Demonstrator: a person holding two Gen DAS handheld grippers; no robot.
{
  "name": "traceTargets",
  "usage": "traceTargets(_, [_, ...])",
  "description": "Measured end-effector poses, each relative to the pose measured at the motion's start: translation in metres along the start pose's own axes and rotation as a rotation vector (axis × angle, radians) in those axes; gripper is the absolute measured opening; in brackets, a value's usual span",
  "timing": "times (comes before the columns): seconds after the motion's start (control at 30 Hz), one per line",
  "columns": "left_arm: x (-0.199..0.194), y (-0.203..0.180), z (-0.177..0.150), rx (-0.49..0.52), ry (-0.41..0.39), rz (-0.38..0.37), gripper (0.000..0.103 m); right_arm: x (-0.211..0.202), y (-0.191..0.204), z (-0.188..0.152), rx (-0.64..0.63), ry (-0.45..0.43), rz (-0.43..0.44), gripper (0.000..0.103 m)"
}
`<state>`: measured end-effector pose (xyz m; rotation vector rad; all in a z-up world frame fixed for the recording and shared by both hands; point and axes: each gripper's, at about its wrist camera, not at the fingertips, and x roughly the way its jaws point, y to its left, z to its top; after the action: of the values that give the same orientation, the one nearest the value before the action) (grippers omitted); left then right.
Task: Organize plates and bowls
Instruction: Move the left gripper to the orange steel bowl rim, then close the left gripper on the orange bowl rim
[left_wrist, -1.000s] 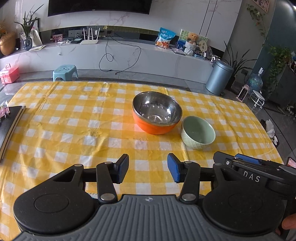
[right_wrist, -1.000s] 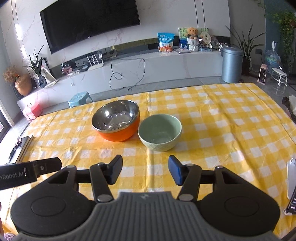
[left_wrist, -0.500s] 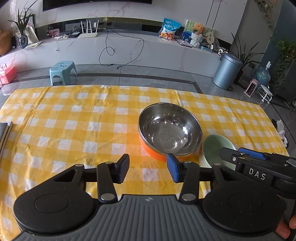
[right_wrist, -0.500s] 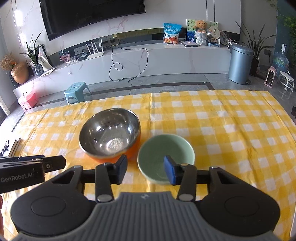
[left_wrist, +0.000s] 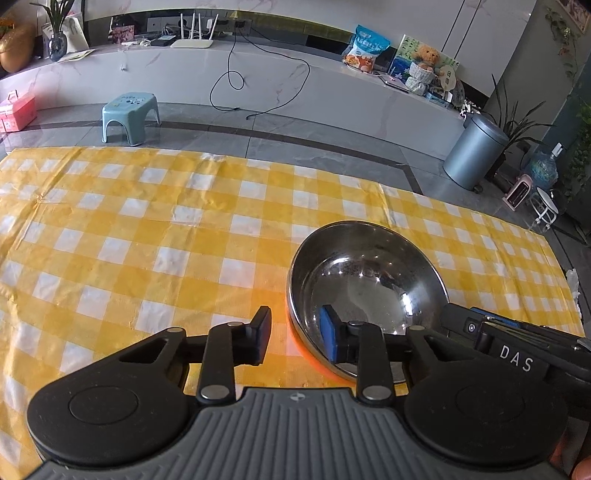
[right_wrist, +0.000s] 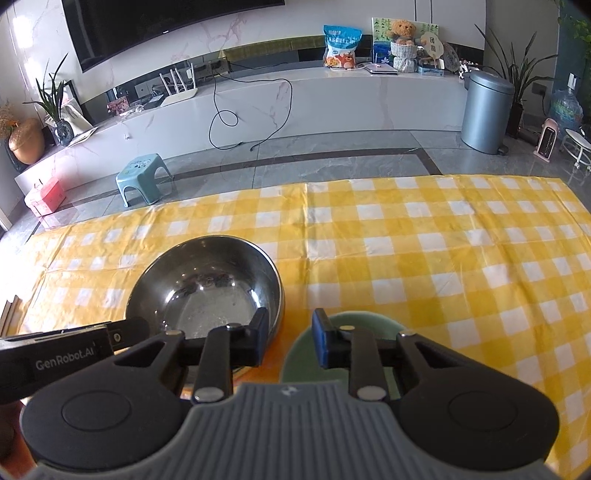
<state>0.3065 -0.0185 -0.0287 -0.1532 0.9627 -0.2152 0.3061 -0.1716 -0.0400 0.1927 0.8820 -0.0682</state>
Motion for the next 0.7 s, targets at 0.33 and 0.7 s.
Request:
traceTargets(0.33, [0.009,-0.003,0.003,0.000,0.007,0.006,0.014,0.018,0.003,0.001,0.013,0.021,0.013,0.009])
traceTargets(0.7, [-0.032,-0.003,-0.008,0.021,-0.038,0.009,0.013,-0.010,0.011,-0.012,0.024,0.015,0.018,0.005])
